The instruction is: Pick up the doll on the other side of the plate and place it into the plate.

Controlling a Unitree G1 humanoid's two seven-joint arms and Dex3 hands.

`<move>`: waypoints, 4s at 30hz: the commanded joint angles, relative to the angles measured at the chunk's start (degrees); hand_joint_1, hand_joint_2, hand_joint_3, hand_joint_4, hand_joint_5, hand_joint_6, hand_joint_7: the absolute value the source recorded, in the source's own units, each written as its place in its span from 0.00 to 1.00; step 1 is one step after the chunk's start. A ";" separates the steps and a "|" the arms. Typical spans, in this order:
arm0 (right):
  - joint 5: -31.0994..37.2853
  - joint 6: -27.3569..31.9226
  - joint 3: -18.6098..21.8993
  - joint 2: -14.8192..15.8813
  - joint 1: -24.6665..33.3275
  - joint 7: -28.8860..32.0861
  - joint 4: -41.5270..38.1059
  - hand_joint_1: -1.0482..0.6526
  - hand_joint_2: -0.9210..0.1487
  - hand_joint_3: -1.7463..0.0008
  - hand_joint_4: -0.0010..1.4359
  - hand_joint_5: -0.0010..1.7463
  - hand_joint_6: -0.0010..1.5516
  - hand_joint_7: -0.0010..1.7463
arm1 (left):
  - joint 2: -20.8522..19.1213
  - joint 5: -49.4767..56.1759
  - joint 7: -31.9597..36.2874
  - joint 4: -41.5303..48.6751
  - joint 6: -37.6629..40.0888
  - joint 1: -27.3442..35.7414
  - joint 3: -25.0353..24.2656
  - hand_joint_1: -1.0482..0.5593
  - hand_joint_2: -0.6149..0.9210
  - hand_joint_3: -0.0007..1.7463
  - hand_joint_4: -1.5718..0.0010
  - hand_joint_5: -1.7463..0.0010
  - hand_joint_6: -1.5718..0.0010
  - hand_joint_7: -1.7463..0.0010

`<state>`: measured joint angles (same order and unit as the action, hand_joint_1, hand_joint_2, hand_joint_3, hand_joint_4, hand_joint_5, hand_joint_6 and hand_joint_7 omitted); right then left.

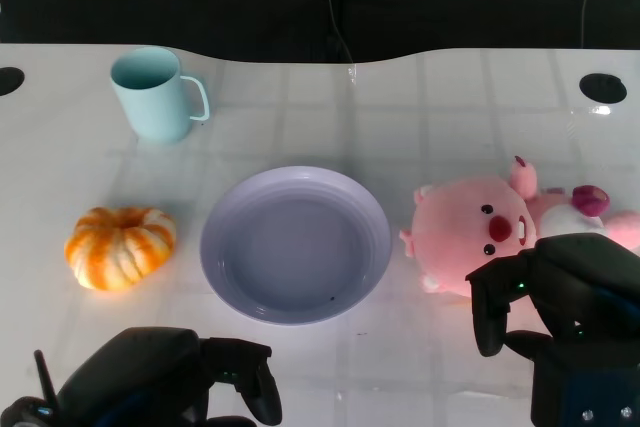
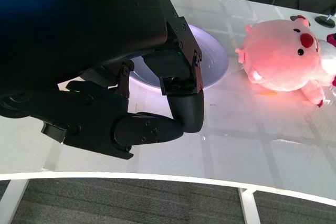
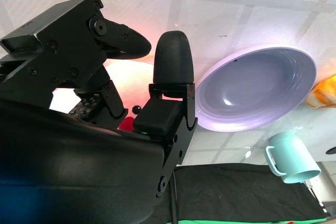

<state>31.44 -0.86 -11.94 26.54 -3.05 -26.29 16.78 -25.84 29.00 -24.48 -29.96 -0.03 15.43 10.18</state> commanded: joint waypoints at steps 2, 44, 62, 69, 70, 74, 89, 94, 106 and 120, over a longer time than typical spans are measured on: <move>-0.63 0.22 0.49 0.97 -1.01 -0.04 -0.41 0.56 0.41 0.46 0.60 1.00 0.55 0.76 | -0.86 -0.01 -0.38 -0.14 0.73 -0.25 -0.41 0.43 1.00 0.24 0.57 0.17 0.54 0.45; -0.78 -2.93 6.29 -0.60 -0.55 12.02 2.49 0.41 0.11 0.93 0.41 0.40 0.47 0.03 | -1.45 -0.92 -0.58 0.55 1.25 -0.23 -0.88 0.43 1.00 0.25 0.58 0.16 0.56 0.44; 20.40 12.50 2.04 -0.13 -1.65 5.78 6.37 0.18 0.04 1.00 0.03 0.27 0.09 0.00 | -1.95 -1.59 -0.22 1.76 -0.41 -0.07 -1.52 0.45 1.00 0.24 0.58 0.16 0.55 0.45; 21.11 16.21 1.87 0.34 -3.04 -0.90 6.39 0.17 0.04 1.00 0.03 0.28 0.09 0.00 | -1.98 -1.76 -0.19 1.27 -0.70 0.44 -1.34 0.45 1.00 0.23 0.59 0.17 0.55 0.45; 21.21 16.41 1.82 0.38 -3.22 -1.21 6.02 0.17 0.04 1.00 0.03 0.28 0.09 0.00 | -1.91 -1.64 -0.25 1.09 -0.53 0.46 -1.21 0.45 1.00 0.23 0.59 0.17 0.55 0.45; 21.98 17.42 1.04 0.63 -5.03 -1.97 1.47 0.16 0.02 0.99 0.04 0.27 0.10 0.01 | -1.69 -0.55 -0.31 0.23 0.22 0.40 -0.60 0.44 1.00 0.24 0.58 0.16 0.55 0.45; 20.74 15.56 -6.58 -2.14 -19.37 6.83 -30.16 0.17 0.00 0.95 0.26 0.15 0.21 0.02 | -1.46 -0.46 -0.20 0.30 -0.03 -0.09 -0.27 0.43 1.00 0.23 0.58 0.16 0.56 0.44; 19.73 13.16 -8.75 -3.84 -23.73 12.00 -40.11 0.17 0.00 0.93 0.31 0.13 0.28 0.03 | -1.46 -0.31 0.04 -0.19 -0.34 0.50 -0.27 0.44 1.00 0.23 0.58 0.16 0.55 0.44; 16.15 11.87 -15.00 -9.54 -35.80 12.44 -61.52 0.21 0.00 0.94 0.35 0.06 0.36 0.03 | -1.14 0.52 -0.12 -1.33 0.51 0.92 0.14 0.43 1.00 0.23 0.57 0.17 0.55 0.44; 11.93 4.74 -15.87 -13.37 -42.48 34.81 -80.42 0.44 0.00 0.83 0.54 0.71 0.78 0.04 | -0.64 0.89 0.35 -1.67 0.49 1.16 0.50 0.43 1.00 0.23 0.57 0.19 0.55 0.43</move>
<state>44.17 4.18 -28.00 13.51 -46.00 7.75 -62.31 -26.10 30.22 -24.49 -31.56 0.68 16.63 11.15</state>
